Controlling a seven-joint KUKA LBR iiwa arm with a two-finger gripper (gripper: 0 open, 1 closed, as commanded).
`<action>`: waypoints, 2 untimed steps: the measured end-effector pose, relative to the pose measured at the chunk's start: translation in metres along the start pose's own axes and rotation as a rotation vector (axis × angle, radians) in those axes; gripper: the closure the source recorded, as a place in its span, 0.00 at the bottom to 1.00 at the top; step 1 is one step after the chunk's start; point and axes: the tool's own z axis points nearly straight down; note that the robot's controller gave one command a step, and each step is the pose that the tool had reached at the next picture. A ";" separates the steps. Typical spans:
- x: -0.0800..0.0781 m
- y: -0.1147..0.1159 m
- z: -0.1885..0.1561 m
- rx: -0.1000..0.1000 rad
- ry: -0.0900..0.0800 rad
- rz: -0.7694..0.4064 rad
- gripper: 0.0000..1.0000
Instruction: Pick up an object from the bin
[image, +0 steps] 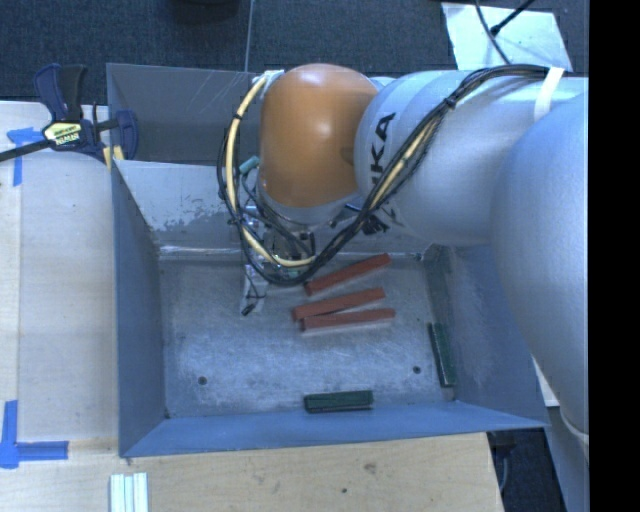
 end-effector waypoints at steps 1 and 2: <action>-0.028 -0.081 0.000 0.003 -0.011 -0.134 0.00; -0.031 -0.065 0.110 0.000 -0.002 -0.307 0.00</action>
Offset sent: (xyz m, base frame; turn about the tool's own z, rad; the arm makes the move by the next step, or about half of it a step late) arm 0.0263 -0.0759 -0.0006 -0.1394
